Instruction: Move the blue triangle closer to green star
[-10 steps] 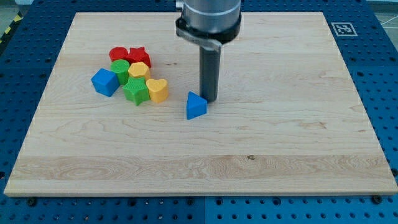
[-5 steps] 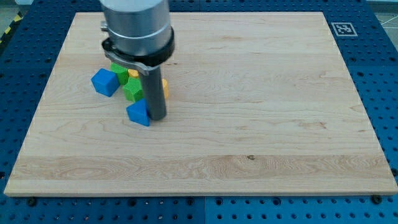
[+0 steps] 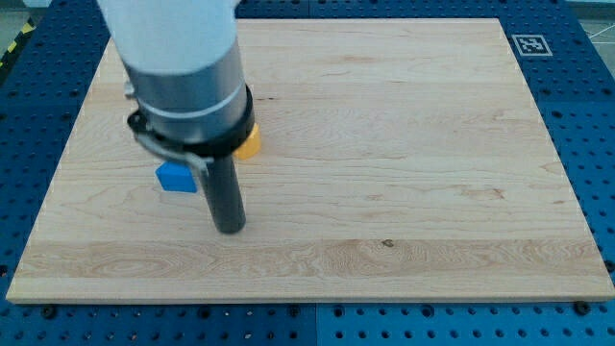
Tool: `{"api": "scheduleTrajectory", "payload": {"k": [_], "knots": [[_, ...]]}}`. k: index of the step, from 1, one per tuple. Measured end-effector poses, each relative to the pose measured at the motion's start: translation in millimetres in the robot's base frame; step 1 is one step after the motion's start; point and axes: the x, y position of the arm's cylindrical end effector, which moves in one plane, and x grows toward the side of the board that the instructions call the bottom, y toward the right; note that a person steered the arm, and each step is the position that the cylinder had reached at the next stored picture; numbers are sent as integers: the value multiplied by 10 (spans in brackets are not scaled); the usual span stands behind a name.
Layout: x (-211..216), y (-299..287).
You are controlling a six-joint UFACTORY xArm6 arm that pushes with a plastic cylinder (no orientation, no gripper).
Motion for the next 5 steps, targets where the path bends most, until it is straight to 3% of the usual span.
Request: {"api": "scheduleTrajectory", "payload": {"k": [3, 5], "knots": [[166, -643], [-303, -785]]}}
